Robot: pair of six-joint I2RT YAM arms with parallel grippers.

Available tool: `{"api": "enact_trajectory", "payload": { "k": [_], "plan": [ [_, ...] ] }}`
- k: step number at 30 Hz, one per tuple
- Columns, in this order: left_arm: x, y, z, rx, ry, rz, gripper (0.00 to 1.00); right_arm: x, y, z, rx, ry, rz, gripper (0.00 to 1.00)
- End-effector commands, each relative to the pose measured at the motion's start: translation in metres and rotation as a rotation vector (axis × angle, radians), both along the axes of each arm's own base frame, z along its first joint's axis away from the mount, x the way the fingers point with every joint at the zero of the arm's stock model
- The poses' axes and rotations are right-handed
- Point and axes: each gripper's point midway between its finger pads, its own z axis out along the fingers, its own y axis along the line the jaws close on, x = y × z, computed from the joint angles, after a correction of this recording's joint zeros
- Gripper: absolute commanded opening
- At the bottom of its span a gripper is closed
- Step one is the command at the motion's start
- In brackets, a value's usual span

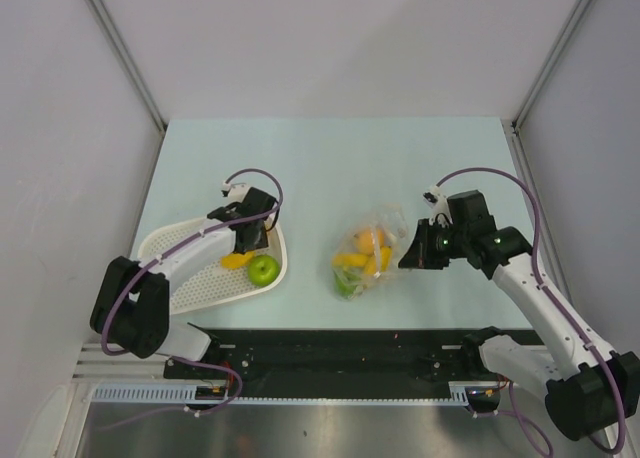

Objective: Open the zip-top bag and remove the fake food

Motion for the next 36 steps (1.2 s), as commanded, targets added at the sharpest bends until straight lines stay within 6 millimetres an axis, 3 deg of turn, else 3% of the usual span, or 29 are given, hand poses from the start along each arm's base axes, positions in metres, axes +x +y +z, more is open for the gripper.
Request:
{"api": "enact_trajectory", "payload": {
  "k": [1, 6, 8, 11, 12, 13, 16, 18, 20, 24, 27, 28, 30, 32, 33, 35, 36],
  "plan": [
    [0.005, -0.011, 0.010, -0.072, -0.030, -0.006, 0.87, 0.008, 0.005, 0.012, 0.026, -0.041, 0.023, 0.00],
    [0.005, -0.026, 0.044, -0.159, -0.068, -0.095, 0.99, 0.016, 0.009, 0.025, 0.046, -0.073, 0.019, 0.00],
    [0.003, -0.034, 0.064, -0.213, -0.101, -0.134, 0.99, 0.018, 0.010, 0.030, 0.051, -0.076, 0.017, 0.00],
    [-0.004, -0.063, 0.102, -0.376, -0.173, -0.249, 0.97, 0.021, 0.012, 0.037, 0.055, -0.095, 0.018, 0.00],
    [-0.007, -0.075, 0.111, -0.437, -0.200, -0.294, 0.94, 0.022, 0.013, 0.041, 0.058, -0.105, 0.018, 0.00],
    [-0.006, -0.110, 0.134, -0.597, -0.264, -0.425, 0.91, 0.024, 0.013, 0.043, 0.058, -0.109, 0.015, 0.00],
    [-0.032, -0.176, 0.201, -0.864, -0.425, -0.715, 0.87, 0.027, 0.016, 0.049, 0.059, -0.121, 0.017, 0.00],
    [-0.050, -0.210, 0.228, -0.896, -0.443, -0.839, 0.83, 0.028, 0.019, 0.052, 0.066, -0.125, 0.021, 0.00],
    [-0.057, -0.230, 0.238, -0.906, -0.438, -0.908, 0.78, 0.030, 0.023, 0.054, 0.071, -0.116, 0.023, 0.00],
    [-0.059, -0.278, 0.238, -0.913, -0.393, -1.028, 0.50, 0.032, 0.032, 0.061, 0.096, -0.116, 0.042, 0.00],
    [-0.057, -0.299, 0.238, -0.902, -0.368, -1.093, 0.38, 0.038, 0.036, 0.069, 0.111, -0.125, 0.044, 0.00],
    [-0.053, -0.306, 0.225, -0.880, -0.334, -1.098, 0.38, 0.040, 0.037, 0.072, 0.114, -0.130, 0.045, 0.00],
    [-0.048, -0.316, 0.223, -0.855, -0.324, -1.125, 0.35, 0.045, 0.040, 0.077, 0.121, -0.138, 0.048, 0.00],
    [-0.040, -0.324, 0.196, -0.807, -0.243, -1.118, 0.33, 0.049, 0.042, 0.078, 0.125, -0.137, 0.047, 0.00],
    [-0.032, -0.328, 0.200, -0.783, -0.252, -1.128, 0.30, 0.050, 0.044, 0.078, 0.127, -0.130, 0.053, 0.00],
    [-0.025, -0.335, 0.168, -0.723, -0.143, -1.120, 0.27, 0.052, 0.045, 0.077, 0.126, -0.126, 0.059, 0.00],
    [-0.020, -0.341, 0.174, -0.713, -0.150, -1.146, 0.26, 0.052, 0.046, 0.076, 0.126, -0.122, 0.064, 0.00]
  ]
}}
